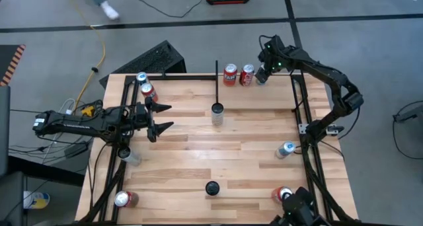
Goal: Place canned beverage on shelf
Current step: Put the bottom left blue soda can on the shelf
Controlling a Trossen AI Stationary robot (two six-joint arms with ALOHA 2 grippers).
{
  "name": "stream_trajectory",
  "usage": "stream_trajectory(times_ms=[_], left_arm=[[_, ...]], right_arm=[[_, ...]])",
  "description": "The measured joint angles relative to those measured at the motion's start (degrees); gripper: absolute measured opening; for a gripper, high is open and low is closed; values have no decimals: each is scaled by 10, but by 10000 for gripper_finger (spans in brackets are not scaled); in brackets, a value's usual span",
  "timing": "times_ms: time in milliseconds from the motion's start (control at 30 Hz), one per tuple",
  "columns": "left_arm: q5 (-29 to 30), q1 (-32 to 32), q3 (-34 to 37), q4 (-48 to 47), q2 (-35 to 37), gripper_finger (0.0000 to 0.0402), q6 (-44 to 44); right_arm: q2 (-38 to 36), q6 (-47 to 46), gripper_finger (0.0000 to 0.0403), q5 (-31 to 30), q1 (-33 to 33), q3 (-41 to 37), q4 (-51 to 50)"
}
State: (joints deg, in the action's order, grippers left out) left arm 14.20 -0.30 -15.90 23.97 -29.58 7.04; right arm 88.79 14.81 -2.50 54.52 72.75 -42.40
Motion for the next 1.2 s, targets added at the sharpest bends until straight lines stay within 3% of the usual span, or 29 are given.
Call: stream_trajectory(times_ms=[767, 1200], left_arm=[[0, 0, 0, 0, 0, 355, 6], [-1, 0, 0, 0, 0, 355, 6]], right_arm=[[0, 31, 277, 29, 24, 1, -23], [1, 39, 337, 28, 24, -2, -24]])
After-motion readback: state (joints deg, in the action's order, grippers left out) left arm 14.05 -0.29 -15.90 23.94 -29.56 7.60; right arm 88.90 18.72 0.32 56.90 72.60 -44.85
